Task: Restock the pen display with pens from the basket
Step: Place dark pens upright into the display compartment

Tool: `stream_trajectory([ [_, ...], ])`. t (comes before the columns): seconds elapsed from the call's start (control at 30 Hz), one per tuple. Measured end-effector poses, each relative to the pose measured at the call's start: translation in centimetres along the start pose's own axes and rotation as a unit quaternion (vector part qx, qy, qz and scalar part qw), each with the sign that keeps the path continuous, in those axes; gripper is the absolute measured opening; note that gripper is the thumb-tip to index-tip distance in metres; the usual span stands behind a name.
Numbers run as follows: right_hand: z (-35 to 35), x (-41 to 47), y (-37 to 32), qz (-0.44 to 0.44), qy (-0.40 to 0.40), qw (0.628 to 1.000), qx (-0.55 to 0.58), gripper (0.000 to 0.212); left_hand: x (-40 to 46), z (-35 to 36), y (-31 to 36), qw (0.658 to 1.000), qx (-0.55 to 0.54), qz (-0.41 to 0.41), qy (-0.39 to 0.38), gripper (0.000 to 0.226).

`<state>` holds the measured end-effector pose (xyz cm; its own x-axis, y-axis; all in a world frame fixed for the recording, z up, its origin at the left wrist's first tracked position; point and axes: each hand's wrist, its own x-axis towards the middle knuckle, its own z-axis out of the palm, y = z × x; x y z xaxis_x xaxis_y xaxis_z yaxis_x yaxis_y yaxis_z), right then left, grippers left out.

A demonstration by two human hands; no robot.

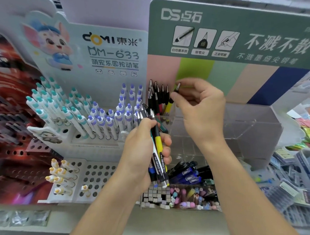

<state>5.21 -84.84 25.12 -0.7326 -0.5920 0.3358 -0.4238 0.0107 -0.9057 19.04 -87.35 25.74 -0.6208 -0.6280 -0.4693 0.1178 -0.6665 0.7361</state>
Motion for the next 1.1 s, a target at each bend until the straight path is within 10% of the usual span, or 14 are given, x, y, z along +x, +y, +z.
stream_trajectory([
  [0.53,-0.7,-0.9,-2.0,0.069,-0.061,0.990,-0.103,0.020,0.3,-0.4,-0.1,0.998,0.038,0.042,0.003,0.009],
  [0.7,-2.2,-2.7,-2.2,0.242,-0.202,0.945,0.085,0.019,0.2,0.3,-0.2,0.996,0.079,0.035,-0.018,0.012],
  [0.87,-2.8,-2.2,-1.6,0.361,-0.148,0.886,0.251,0.010,0.0,0.6,-0.4,0.997,0.077,0.028,-0.008,0.024],
  [1.1,-4.9,0.7,-2.7,0.131,0.057,0.962,0.232,0.008,-0.1,-0.2,-0.5,0.999,0.049,-0.003,0.005,0.012],
])
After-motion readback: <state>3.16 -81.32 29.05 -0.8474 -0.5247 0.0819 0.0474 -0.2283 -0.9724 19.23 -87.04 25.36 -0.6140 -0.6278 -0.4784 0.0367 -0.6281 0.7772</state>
